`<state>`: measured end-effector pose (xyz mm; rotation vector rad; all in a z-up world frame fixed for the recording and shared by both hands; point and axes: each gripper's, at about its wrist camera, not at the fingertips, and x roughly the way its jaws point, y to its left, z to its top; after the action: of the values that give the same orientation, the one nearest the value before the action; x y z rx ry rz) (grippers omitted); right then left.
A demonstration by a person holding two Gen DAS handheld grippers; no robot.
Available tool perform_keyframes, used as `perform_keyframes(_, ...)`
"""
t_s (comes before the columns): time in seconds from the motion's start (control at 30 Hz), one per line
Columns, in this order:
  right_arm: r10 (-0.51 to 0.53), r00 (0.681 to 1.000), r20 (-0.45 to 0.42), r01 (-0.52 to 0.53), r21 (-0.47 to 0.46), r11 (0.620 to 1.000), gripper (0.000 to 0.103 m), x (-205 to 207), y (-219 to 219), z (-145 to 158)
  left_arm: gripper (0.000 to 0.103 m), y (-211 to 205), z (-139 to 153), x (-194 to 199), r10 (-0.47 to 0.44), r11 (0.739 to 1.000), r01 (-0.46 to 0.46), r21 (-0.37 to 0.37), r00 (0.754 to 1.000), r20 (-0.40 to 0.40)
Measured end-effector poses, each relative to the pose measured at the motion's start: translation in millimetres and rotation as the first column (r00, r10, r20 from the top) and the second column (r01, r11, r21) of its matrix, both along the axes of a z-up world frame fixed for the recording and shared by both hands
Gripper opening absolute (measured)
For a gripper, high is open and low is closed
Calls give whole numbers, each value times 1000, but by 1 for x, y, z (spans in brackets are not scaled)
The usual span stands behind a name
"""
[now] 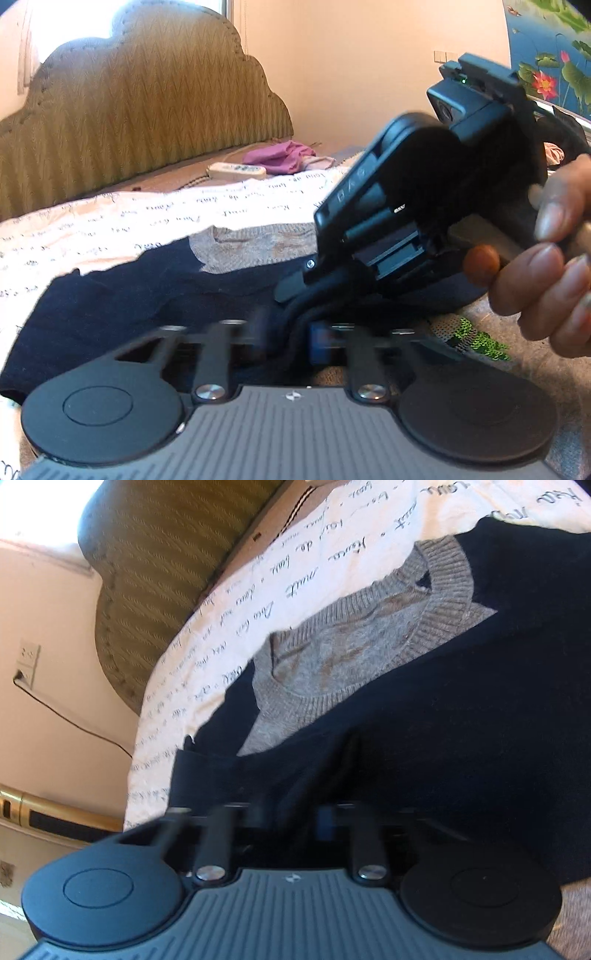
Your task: Fold small clothes
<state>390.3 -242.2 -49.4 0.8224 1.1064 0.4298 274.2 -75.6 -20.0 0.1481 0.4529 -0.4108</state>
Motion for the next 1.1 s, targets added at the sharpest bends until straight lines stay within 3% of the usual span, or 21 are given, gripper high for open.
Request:
perform_keyframes(0.03, -3, 1000, 14, 3, -6, 1000, 8, -2, -1, 0, 89, 2, 1, -3, 7, 1000, -7, -9, 1000, 19)
perform_keyframes(0.1, -6, 999, 41, 6, 9, 1000, 6, -6, -3, 3, 100, 6, 3, -13, 22, 999, -18, -41, 996, 83)
perform_keyframes(0.23, -27, 993, 116, 22, 45, 999, 6, -3, -12, 19, 99, 9, 6, -23, 56, 997, -48, -60, 987, 149)
perform_keyframes(0.37, -64, 980, 188, 55, 52, 997, 6, -5, -45, 47, 99, 13, 7, -20, 84, 993, -73, -88, 988, 131)
perform_keyframes(0.47, -102, 973, 208, 104, 2, 995, 6, -12, -84, 57, 99, 14, 7, -18, 91, 992, -80, -97, 988, 122)
perform_keyframes(0.57, -174, 968, 179, 186, -52, 981, 6, -23, -130, 48, 100, 12, 7, -15, 83, 993, -74, -91, 991, 105)
perform_keyframes(0.67, -249, 963, 105, 257, -75, 964, 6, -30, -167, 21, 100, 17, 8, -11, 70, 994, -65, -92, 996, 56)
perform_keyframes(0.83, -275, 960, 49, 279, -92, 956, 6, -35, -173, -13, 100, 24, 7, 8, 66, 992, -72, -105, 996, -62)
perform_keyframes(0.93, -325, 945, 42, 326, -52, 944, 10, -37, -176, -17, 101, 27, 2, 23, 58, 991, -78, -112, 983, -171)
perform_keyframes(0.97, -342, 938, 47, 345, -56, 937, 19, -40, -179, -16, 101, 28, 0, 27, 57, 990, -82, -115, 978, -202)
perform_keyframes(1.1, -439, 889, 132, 450, -67, 891, 37, -54, -192, 6, 98, 31, 5, 31, 68, 990, -92, -103, 975, -213)
